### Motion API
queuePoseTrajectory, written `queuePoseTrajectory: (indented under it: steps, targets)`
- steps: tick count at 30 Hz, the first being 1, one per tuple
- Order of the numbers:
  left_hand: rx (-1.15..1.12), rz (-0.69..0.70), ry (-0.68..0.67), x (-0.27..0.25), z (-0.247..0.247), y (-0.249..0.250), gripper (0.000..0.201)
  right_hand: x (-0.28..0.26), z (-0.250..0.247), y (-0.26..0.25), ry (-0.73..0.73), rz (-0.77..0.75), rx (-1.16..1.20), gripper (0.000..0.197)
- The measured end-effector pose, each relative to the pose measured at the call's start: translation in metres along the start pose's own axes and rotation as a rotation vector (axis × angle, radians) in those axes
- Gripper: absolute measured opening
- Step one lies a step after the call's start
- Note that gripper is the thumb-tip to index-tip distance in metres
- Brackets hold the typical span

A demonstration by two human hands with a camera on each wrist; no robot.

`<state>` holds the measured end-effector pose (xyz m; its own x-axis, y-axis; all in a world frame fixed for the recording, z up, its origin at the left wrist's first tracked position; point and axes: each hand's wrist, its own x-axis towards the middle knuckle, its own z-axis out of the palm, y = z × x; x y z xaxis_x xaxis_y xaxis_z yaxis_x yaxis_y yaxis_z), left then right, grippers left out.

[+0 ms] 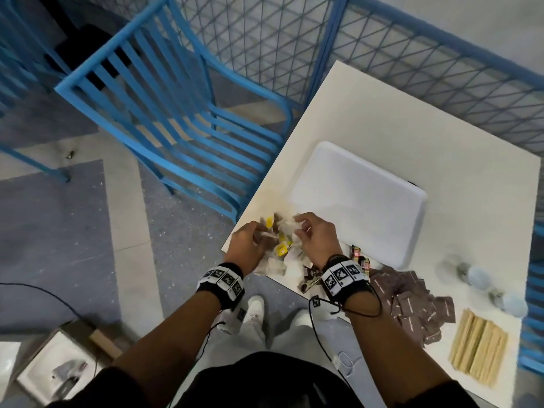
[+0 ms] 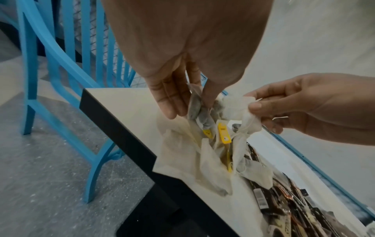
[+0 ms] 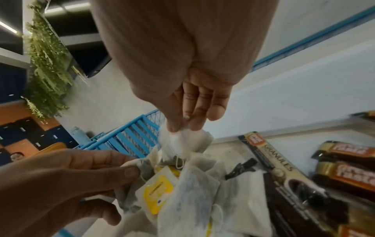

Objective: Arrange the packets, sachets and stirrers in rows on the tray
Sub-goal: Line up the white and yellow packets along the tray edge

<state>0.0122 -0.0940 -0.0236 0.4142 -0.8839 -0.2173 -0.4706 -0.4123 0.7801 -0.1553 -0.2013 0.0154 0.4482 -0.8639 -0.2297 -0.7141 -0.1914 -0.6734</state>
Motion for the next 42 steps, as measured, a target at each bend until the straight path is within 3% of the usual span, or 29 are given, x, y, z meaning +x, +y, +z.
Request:
queuePoseTrajectory:
  steps: [6,15,19,23,28,30,35,42]
  targets:
    - [-0.069,-0.022,0.101,0.001,0.008,0.011,0.015,0.001,-0.013,0.007,0.005,0.025,0.063,0.013]
    - [-0.092,-0.176,0.204,0.002,0.001,0.026,0.013,0.025,-0.041,0.012,-0.314,-0.096,-0.098,0.012]
    - [-0.085,-0.177,0.199,0.003,-0.002,0.029,0.016,0.043,-0.019,0.018,-0.294,-0.168,-0.332,0.014]
    - [-0.126,-0.183,0.163,0.011,-0.009,0.030,0.027,0.045,-0.003,0.021,-0.285,-0.205,-0.291,0.014]
    - [-0.216,-0.195,0.062,0.032,-0.020,0.035,0.032,0.042,0.004,0.024,-0.272,-0.081,-0.059,0.051]
    - [-0.254,-0.222,0.033,0.042,-0.023,0.035,0.028,0.044,0.008,0.023,-0.287,-0.033,-0.066,0.066]
    - [-0.254,-0.227,-0.089,0.062,-0.028,0.035,0.029,0.050,0.013,0.015,-0.259,0.013,-0.197,0.030]
    - [-0.207,-0.182,-0.187,0.083,-0.029,0.035,0.008,0.039,-0.014,0.015,-0.071,0.084,-0.027,0.013]
